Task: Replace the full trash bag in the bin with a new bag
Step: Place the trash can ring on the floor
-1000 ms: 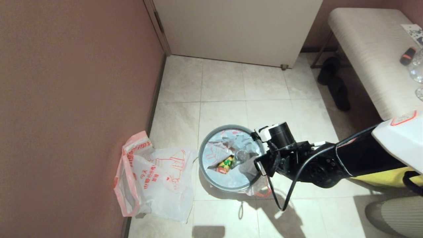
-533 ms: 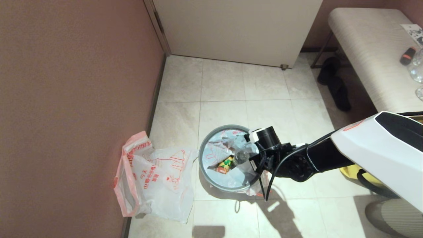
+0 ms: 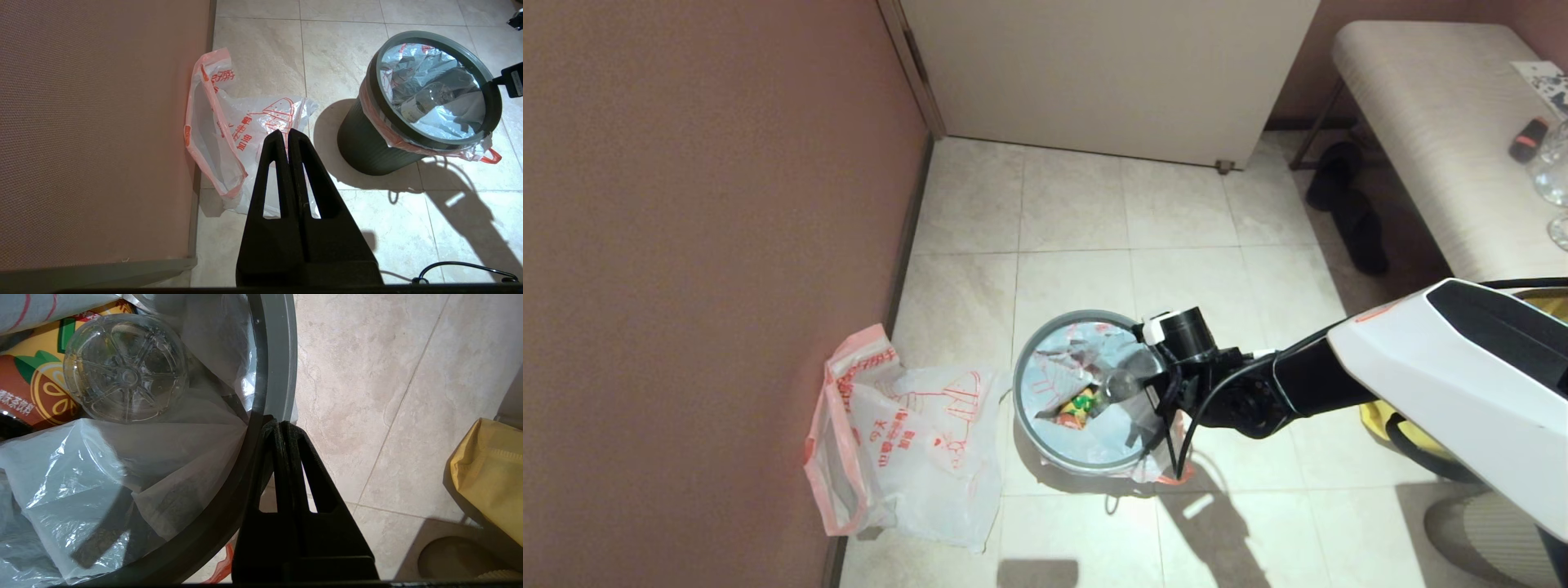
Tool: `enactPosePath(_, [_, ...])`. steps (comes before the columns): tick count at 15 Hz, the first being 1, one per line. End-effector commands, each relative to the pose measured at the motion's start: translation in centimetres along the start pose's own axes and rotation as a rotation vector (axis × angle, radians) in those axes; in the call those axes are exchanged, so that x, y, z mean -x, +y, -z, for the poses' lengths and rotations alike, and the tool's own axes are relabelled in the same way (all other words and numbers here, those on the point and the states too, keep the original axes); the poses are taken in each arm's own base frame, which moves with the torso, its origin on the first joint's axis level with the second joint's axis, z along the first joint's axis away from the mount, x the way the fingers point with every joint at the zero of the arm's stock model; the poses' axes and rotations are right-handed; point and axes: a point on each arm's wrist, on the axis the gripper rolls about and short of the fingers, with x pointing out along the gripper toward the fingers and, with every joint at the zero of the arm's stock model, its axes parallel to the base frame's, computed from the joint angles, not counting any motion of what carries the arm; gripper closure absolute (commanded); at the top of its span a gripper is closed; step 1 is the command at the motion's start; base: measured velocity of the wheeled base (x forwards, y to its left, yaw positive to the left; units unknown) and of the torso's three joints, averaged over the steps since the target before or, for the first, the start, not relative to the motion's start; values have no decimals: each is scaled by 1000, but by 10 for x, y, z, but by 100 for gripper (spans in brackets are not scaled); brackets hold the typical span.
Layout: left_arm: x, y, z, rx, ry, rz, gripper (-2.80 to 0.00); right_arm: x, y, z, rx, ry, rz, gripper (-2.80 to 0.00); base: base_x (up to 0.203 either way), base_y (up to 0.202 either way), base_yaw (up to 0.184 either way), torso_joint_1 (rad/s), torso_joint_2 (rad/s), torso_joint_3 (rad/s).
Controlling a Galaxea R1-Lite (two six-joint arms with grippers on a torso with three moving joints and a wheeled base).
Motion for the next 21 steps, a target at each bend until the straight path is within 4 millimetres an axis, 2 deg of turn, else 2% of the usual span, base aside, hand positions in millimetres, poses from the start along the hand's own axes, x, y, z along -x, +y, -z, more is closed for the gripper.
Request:
enactPosePath(1, [0, 0, 0, 1, 1, -1, 0, 6, -3, -4, -5, -11, 1, 0, 0, 0, 0, 0, 0, 0])
enactPosePath(10, [0, 0, 0, 1, 1, -1, 0, 32, -2, -6, 8, -24, -23, 0, 0, 0, 0, 0, 0, 0])
enactPosePath(11, [0, 0, 0, 1, 1, -1, 0, 31, -2, -5, 11, -22, -23, -280, 0, 0, 0, 0, 0, 0])
enactPosePath(13, [0, 0, 0, 0, 1, 0, 0, 29, -1, -4, 15, -19, -24, -280, 0, 0, 0, 0, 0, 0])
enactPosePath(19, [0, 0, 0, 1, 1, 0, 0, 5, 11, 10, 20, -5, -21, -280, 0, 0, 0, 0, 0, 0])
enactPosePath(20, [0, 0, 0, 1, 1, -1, 0, 3, 11, 10, 14, -21, -19, 0, 0, 0, 0, 0, 0, 0])
enactPosePath(21, [0, 0, 0, 1, 1, 0, 0, 4, 11, 9, 20, -25, -18, 0, 0, 0, 0, 0, 0, 0])
